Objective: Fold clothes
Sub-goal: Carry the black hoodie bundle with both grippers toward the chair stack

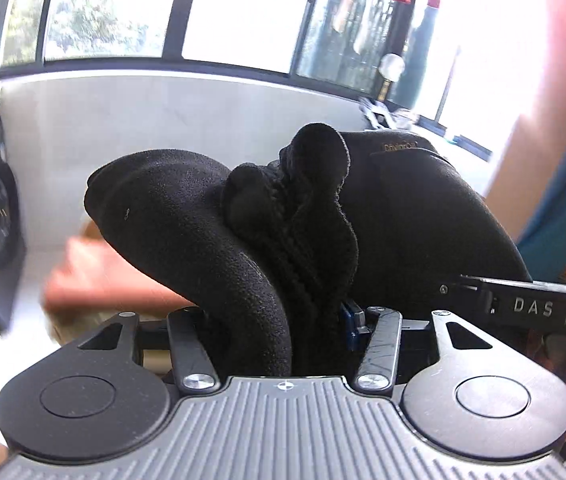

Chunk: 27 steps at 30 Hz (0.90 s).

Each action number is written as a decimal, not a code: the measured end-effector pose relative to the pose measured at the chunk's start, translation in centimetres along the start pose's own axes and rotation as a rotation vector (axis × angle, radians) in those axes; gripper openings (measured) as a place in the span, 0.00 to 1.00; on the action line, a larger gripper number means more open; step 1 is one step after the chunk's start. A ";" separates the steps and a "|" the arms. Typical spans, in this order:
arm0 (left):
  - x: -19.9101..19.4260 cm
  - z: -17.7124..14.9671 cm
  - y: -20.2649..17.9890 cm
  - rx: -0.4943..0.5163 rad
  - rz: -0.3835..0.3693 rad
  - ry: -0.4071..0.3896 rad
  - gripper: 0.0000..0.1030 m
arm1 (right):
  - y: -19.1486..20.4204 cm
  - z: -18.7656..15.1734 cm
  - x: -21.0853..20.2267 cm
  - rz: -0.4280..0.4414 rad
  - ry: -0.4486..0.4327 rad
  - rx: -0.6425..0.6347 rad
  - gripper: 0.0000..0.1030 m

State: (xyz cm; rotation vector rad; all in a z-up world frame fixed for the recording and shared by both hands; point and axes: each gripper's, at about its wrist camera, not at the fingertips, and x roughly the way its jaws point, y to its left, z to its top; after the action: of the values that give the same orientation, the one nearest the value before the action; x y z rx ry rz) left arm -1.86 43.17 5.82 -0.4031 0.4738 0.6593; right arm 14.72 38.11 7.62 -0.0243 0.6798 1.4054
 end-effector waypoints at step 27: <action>22.9 12.3 19.5 -0.264 0.203 0.412 0.52 | -8.1 16.2 40.2 0.172 0.511 0.164 0.36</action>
State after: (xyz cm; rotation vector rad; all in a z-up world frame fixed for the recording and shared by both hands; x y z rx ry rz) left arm 4.60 74.39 -0.36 -0.7550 0.8306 0.8432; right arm 29.28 78.95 -0.28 -0.2055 1.2433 1.5159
